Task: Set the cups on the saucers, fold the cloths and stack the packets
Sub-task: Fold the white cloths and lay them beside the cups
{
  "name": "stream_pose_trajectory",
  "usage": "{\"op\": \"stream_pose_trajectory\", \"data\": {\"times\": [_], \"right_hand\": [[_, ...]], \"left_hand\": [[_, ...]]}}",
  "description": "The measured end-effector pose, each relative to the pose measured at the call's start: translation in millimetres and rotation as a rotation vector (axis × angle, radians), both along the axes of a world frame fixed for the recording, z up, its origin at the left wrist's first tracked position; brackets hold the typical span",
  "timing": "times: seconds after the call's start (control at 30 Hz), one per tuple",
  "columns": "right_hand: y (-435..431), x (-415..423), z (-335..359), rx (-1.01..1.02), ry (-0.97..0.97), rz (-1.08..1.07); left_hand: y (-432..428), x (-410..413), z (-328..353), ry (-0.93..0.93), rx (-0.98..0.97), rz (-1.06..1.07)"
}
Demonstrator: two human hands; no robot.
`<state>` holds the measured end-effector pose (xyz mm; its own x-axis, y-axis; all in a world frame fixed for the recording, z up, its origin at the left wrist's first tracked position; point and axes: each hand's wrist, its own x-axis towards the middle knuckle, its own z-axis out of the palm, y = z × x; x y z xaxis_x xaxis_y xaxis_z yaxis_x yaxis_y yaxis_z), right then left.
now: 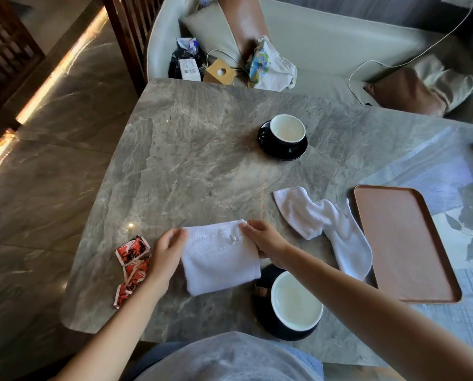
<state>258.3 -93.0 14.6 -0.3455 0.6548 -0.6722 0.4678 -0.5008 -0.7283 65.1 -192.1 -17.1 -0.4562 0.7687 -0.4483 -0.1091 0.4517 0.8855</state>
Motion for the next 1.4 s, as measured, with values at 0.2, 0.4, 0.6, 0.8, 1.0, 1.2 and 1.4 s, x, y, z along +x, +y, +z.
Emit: {"op": "stream_pose_trajectory", "data": {"times": [0.2, 0.4, 0.6, 0.8, 1.0, 1.2, 1.4], "right_hand": [[1.9, 0.2, -13.2, -0.062, -0.122, 0.108], [3.5, -1.0, -25.5, -0.001, -0.224, 0.192], [15.2, -14.5, -38.5, 0.221, -0.331, 0.196], [30.8, -25.6, -47.4, 0.349, -0.43, 0.183], [33.3, -26.3, -53.8, 0.372, -0.441, 0.155], [32.9, -26.0, -55.8, 0.396, -0.457, 0.152], [29.1, -24.2, -50.8, 0.448, -0.492, 0.182]], "left_hand": [[2.5, 10.1, -19.6, -0.165, -0.256, -0.089], [-6.0, 11.6, -37.1, -0.104, -0.334, -0.1], [11.0, 8.2, -35.7, 0.028, -0.278, -0.018], [37.0, -0.7, -32.6, 0.071, -0.297, 0.004], [50.0, -13.3, -29.7, 0.206, -0.196, -0.08], [49.6, -23.9, -27.3, 0.511, -0.162, -0.165], [43.7, -19.2, -17.4, 0.703, -0.172, -0.214]]}}
